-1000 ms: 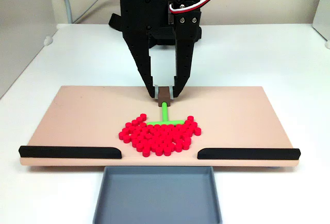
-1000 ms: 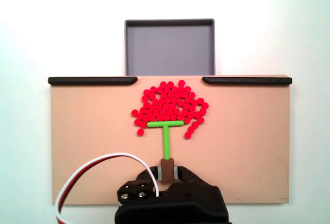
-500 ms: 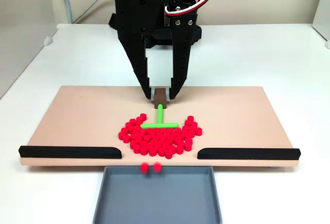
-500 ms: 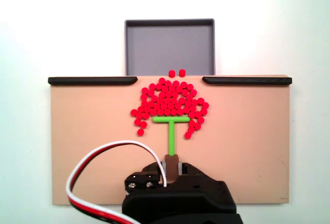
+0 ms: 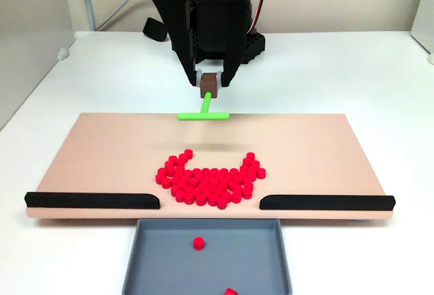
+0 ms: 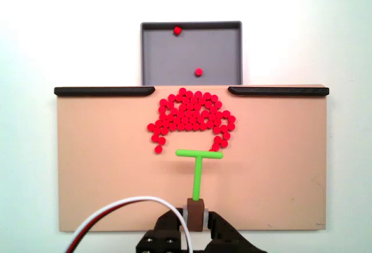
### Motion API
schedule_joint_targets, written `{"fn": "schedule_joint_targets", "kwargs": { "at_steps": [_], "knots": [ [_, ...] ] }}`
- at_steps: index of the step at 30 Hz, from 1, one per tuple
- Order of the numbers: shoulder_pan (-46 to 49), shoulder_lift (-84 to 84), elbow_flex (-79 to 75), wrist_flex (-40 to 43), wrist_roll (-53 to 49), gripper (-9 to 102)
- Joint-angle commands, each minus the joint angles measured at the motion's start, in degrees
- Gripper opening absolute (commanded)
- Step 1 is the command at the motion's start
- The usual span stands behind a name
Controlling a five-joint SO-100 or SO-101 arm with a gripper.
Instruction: Push granules from bottom to the grey container
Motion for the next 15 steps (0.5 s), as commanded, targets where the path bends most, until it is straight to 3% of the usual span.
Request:
{"fn": "schedule_joint_targets", "kwargs": {
  "at_steps": [1,15],
  "knots": [
    [-0.97,4.39,-1.85,2.11,0.88,0],
    [-1.85,8.0,-0.97,4.92,1.32,0]
  ]
}}
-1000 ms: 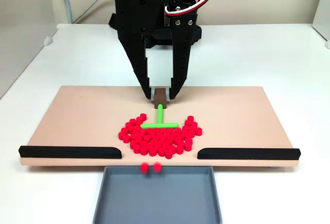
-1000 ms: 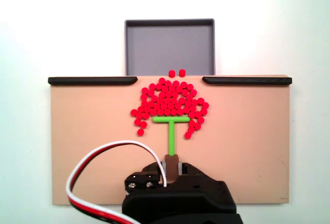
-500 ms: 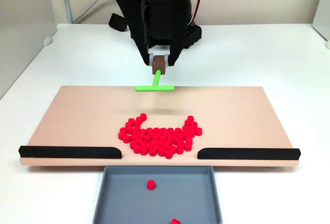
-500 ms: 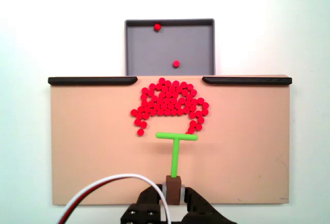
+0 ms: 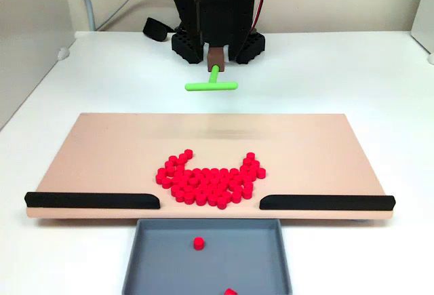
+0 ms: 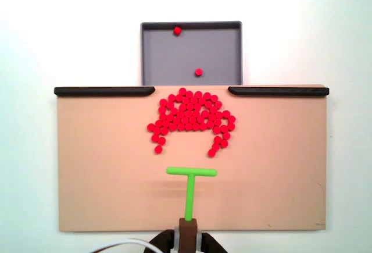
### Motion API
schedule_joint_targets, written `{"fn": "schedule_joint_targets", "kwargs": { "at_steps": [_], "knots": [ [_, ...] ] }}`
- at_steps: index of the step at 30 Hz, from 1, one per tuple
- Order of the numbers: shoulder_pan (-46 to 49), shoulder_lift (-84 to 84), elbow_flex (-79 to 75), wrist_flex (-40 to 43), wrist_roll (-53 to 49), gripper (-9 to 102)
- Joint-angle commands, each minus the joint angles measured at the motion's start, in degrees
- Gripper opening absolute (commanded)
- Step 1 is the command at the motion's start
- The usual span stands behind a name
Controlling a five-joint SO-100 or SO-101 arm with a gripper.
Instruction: Push granules from bottom to the grey container
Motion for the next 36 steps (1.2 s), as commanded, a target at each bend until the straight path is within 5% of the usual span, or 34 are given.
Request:
{"fn": "schedule_joint_targets", "kwargs": {
  "at_steps": [1,36],
  "knots": [
    [-0.09,2.2,-0.97,0.09,0.35,0],
    [0.7,0.79,-0.62,0.97,-4.13,0]
  ]
}}
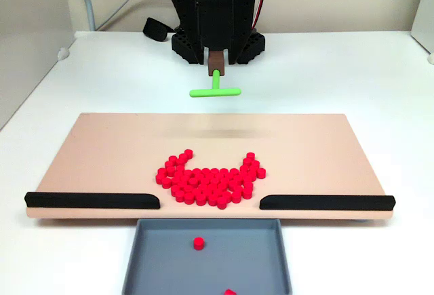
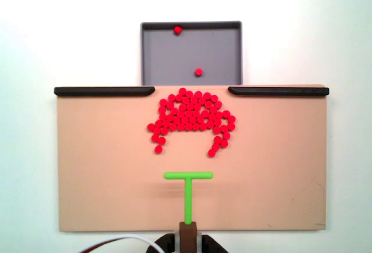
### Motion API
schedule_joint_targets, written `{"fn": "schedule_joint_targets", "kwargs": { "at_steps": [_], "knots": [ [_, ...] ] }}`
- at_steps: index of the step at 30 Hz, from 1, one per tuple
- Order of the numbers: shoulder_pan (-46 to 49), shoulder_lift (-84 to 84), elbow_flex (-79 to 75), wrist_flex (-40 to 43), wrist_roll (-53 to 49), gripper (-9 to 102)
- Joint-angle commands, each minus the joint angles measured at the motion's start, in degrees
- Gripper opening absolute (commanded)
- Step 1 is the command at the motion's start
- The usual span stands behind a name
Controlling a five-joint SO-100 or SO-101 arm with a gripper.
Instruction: Push granules from bottom to the grey container
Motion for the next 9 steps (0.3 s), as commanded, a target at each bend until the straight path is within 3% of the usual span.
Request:
{"fn": "schedule_joint_targets", "kwargs": {
  "at_steps": [1,9],
  "knots": [
    [0.44,2.55,-0.62,0.18,-0.35,0],
    [0.44,2.02,-0.62,0.18,-0.53,0]
  ]
}}
